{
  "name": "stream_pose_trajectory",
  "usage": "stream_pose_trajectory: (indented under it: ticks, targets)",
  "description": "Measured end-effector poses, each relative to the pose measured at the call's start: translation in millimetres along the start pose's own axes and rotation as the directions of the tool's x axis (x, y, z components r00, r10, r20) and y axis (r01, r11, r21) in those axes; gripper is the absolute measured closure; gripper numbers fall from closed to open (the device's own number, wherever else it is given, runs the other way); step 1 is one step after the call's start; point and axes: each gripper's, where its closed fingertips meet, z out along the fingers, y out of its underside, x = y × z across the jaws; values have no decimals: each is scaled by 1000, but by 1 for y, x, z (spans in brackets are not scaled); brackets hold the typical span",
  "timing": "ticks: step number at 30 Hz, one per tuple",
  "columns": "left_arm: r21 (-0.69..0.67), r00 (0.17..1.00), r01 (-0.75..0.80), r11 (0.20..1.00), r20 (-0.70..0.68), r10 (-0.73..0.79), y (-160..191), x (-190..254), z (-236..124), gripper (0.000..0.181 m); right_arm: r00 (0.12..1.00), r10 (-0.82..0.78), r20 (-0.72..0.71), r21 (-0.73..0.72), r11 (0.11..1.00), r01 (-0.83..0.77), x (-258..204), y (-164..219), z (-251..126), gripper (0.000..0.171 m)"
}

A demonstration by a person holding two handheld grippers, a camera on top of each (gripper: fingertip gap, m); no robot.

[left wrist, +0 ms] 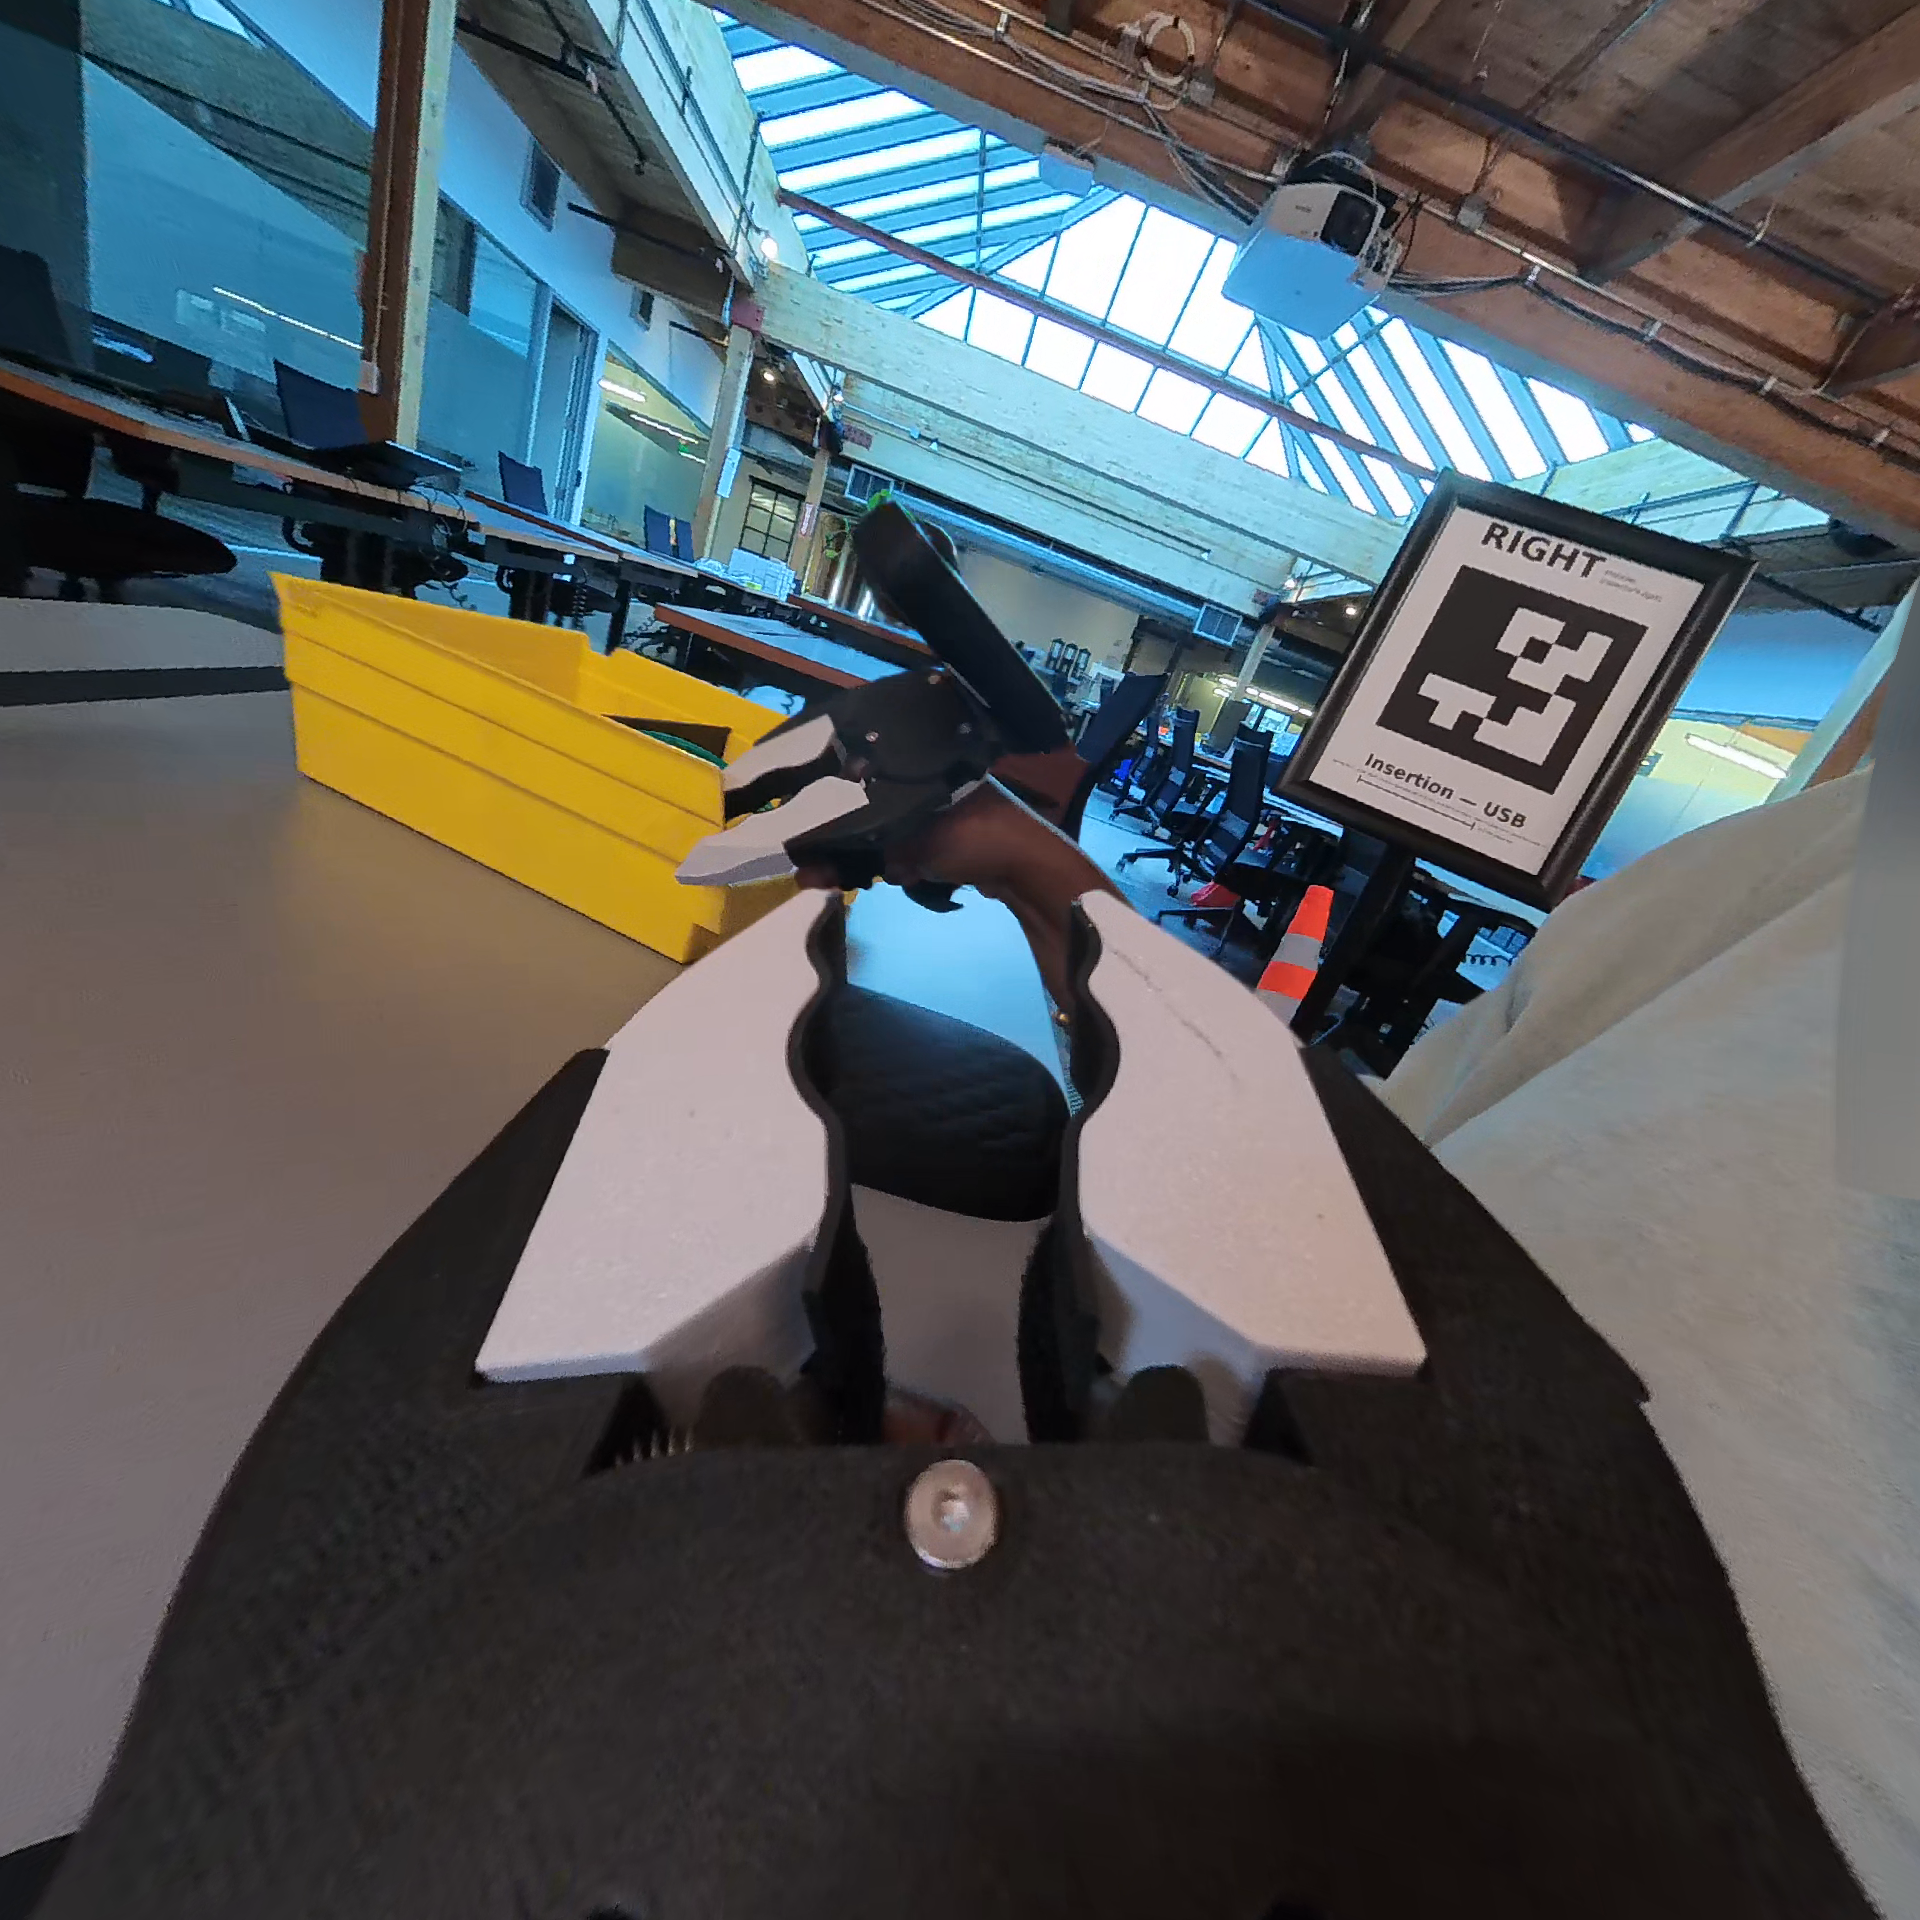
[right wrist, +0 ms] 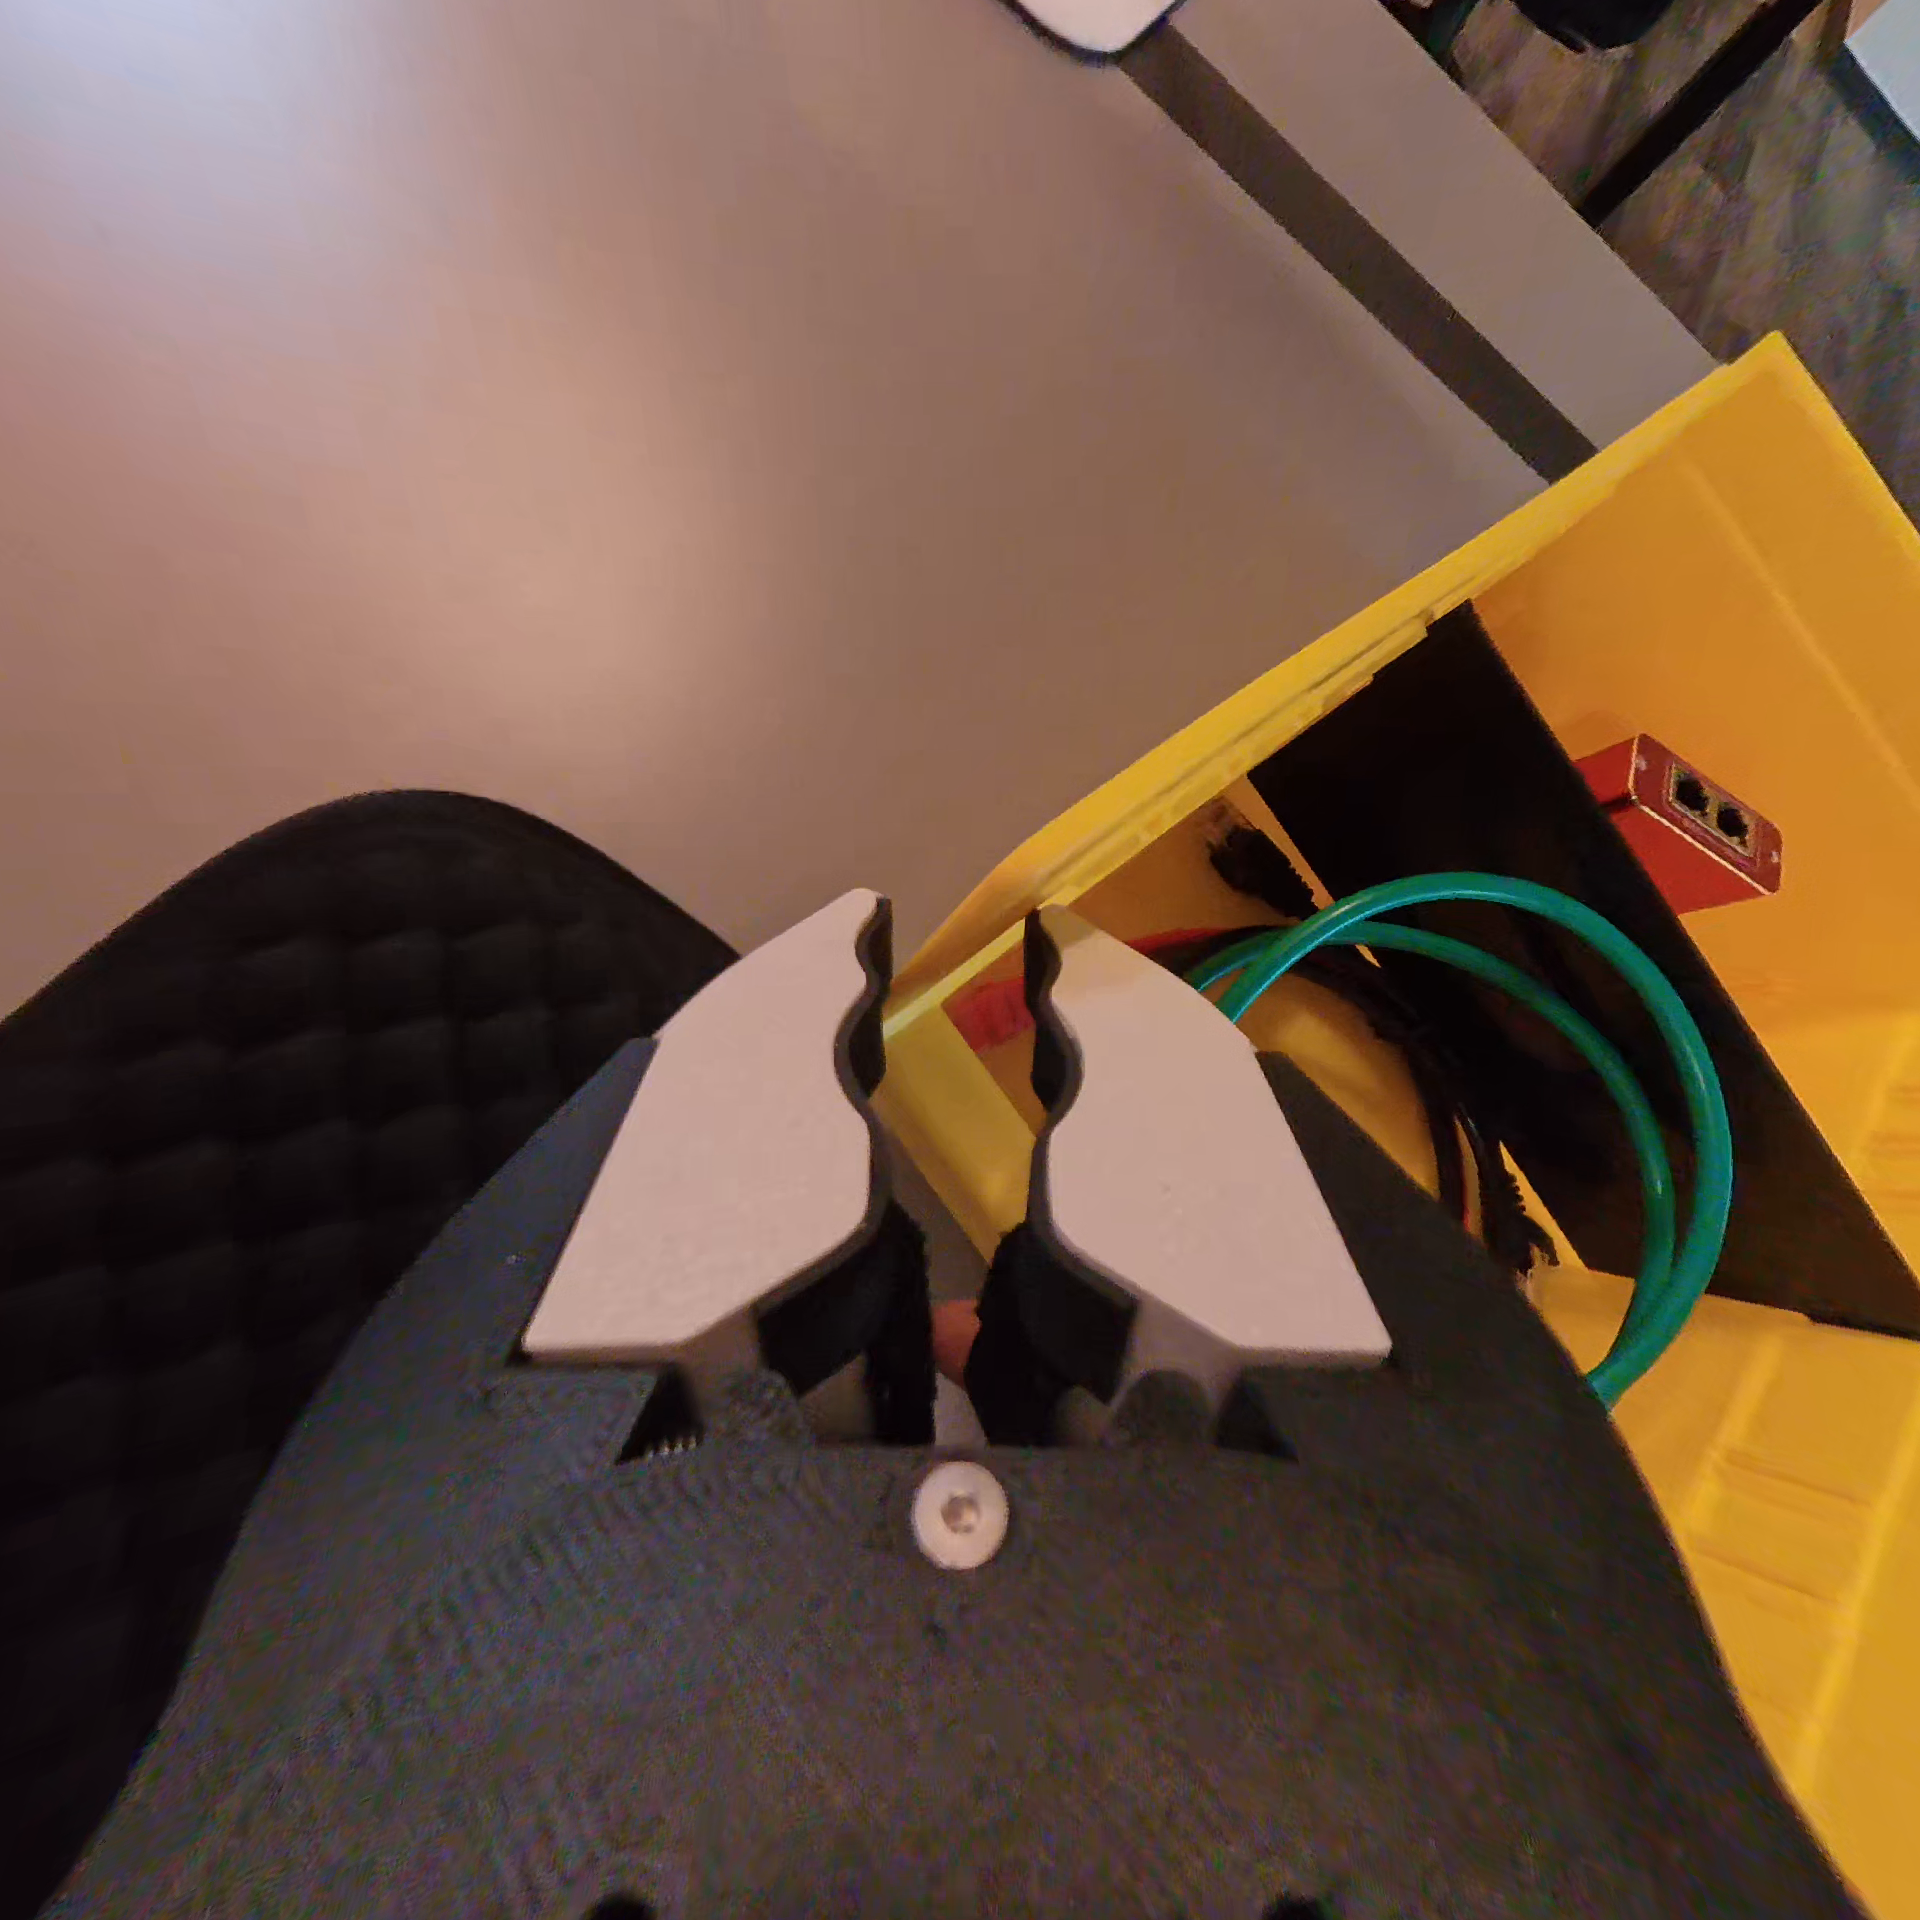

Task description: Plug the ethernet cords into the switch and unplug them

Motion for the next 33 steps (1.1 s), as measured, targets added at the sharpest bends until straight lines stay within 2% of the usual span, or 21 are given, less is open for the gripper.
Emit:
stream_pose_trajectory:
  ticks: [7, 13, 17, 21, 25, 28, 30, 33]
  targets:
    - [-5, 1000, -11, 1000, 7, 11, 1, 0, 0, 141, 998, -40, 38, -2, 999, 40, -24, -34, 24, 147]
    - [-3, 1000, -15, 1000, -16, 15, 0, 5, 0, 141, 989, -117, 86, 35, 993, 115, -70, -69, 36, 146]
    - [9, 997, -12, 1000, -78, 13, -12, 21, -4, 141, 976, -171, 131, 87, 983, 161, -109, -94, 42, 146]
    - [3, 992, -103, 995, -78, 103, -34, 39, -20, 141, 958, -236, 162, 154, 965, 212, -148, -120, 48, 145]
    - [-20, 952, -293, 956, 85, 294, -67, 40, -59, 140, 938, -289, 189, 214, 945, 248, -185, -143, 52, 145]
    - [-24, 869, -412, 911, 289, 401, -102, 35, -109, 141, 921, -333, 200, 251, 927, 280, -211, -160, 55, 145]
    - [-43, 774, -464, 885, 466, 429, -125, 28, -153, 141, 906, -368, 206, 266, 913, 310, -228, -170, 58, 144]
    - [-92, 573, -508, 857, 707, 416, -150, 17, -228, 142, 878, -424, 222, 291, 888, 356, -252, -185, 60, 144]
